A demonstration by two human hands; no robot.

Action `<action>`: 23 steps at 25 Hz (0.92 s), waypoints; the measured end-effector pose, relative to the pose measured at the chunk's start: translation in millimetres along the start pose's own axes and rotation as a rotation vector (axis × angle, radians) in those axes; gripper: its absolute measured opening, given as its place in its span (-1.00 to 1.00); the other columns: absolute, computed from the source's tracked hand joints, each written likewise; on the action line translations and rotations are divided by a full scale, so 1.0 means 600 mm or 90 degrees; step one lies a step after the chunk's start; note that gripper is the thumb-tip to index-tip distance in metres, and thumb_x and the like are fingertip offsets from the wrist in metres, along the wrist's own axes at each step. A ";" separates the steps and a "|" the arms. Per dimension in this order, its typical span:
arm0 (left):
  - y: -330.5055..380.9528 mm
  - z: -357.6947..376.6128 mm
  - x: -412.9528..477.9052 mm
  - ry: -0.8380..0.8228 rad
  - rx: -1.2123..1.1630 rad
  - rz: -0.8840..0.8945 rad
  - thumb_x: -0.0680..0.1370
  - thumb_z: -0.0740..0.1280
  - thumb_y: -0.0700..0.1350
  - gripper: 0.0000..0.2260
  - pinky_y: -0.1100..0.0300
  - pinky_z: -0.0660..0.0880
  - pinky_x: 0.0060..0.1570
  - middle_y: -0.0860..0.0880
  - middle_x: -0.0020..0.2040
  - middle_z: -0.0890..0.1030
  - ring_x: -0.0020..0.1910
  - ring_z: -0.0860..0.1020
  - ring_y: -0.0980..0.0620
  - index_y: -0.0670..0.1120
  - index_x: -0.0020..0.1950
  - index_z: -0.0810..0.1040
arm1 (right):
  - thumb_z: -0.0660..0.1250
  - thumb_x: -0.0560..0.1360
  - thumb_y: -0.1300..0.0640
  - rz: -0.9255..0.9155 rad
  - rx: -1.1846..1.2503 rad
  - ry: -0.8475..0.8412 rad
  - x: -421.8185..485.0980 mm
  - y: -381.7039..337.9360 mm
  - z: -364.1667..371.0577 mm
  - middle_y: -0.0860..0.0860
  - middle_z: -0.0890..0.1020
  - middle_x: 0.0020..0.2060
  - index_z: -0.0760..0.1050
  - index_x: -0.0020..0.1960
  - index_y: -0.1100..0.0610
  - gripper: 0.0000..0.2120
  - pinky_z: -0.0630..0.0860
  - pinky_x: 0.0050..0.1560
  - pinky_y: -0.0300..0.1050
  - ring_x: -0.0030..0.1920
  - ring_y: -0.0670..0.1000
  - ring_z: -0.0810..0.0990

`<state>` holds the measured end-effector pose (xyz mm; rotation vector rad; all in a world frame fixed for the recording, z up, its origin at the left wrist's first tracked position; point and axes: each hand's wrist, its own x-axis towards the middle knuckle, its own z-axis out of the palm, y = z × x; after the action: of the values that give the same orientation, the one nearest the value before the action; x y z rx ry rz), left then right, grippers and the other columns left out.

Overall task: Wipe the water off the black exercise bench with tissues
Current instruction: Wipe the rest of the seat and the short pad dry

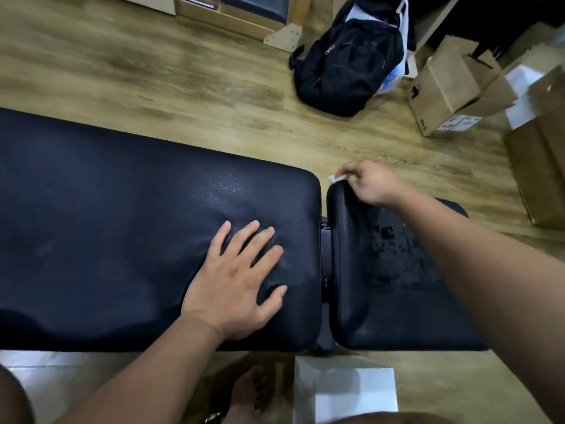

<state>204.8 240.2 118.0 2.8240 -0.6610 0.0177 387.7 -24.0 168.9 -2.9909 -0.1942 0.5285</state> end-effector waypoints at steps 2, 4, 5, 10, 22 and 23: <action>-0.001 0.002 -0.001 0.008 -0.003 0.004 0.51 0.21 0.25 -0.47 -0.26 0.18 0.47 -0.06 0.47 0.44 0.51 0.33 -0.11 -0.02 0.35 0.55 | 0.09 0.56 0.27 -0.042 0.013 -0.011 0.000 0.014 -0.006 0.08 0.59 0.22 0.52 0.24 0.08 -0.65 0.36 0.09 -0.18 0.21 0.13 0.51; -0.002 0.002 -0.002 0.010 0.007 0.008 0.51 0.21 0.25 -0.47 -0.26 0.17 0.48 -0.06 0.47 0.44 0.51 0.33 -0.11 -0.02 0.35 0.55 | 0.09 0.59 0.26 -0.008 0.008 -0.038 -0.007 0.059 -0.010 0.09 0.54 0.28 0.50 0.28 0.08 -0.65 0.37 0.16 -0.13 0.25 0.14 0.49; -0.001 0.003 0.000 0.013 0.010 0.009 0.51 0.21 0.25 -0.47 -0.26 0.17 0.48 -0.06 0.47 0.45 0.51 0.33 -0.12 -0.02 0.35 0.55 | 0.10 0.60 0.24 0.034 -0.005 -0.047 -0.016 0.096 -0.019 0.10 0.52 0.30 0.50 0.28 0.08 -0.67 0.37 0.20 -0.10 0.27 0.15 0.48; -0.001 0.005 0.000 0.027 0.013 0.009 0.51 0.25 0.23 -0.48 -0.29 0.22 0.44 -0.10 0.45 0.47 0.48 0.36 -0.15 -0.05 0.34 0.56 | 0.14 0.62 0.18 0.196 -0.088 -0.058 -0.062 0.192 -0.068 0.14 0.55 0.28 0.56 0.13 0.04 -0.77 0.40 0.16 -0.07 0.26 0.19 0.49; -0.002 0.000 0.000 0.009 0.014 0.009 0.52 0.23 0.22 -0.47 -0.27 0.16 0.48 -0.09 0.46 0.45 0.50 0.33 -0.15 -0.05 0.36 0.55 | 0.10 0.60 0.23 0.269 -0.015 0.016 -0.089 0.248 -0.028 0.18 0.53 0.30 0.51 0.29 0.12 -0.66 0.42 0.15 -0.06 0.25 0.23 0.49; -0.002 0.001 -0.001 0.011 0.017 0.011 0.52 0.23 0.22 -0.47 -0.27 0.16 0.48 -0.09 0.46 0.46 0.50 0.34 -0.15 -0.06 0.36 0.55 | 0.11 0.59 0.25 0.321 -0.041 -0.009 -0.101 0.278 -0.033 0.20 0.52 0.30 0.48 0.32 0.10 -0.64 0.44 0.12 -0.03 0.23 0.26 0.50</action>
<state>204.6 241.2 117.4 2.8399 -0.6853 0.0550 355.9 -198.8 187.8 -3.0893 0.5667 0.5925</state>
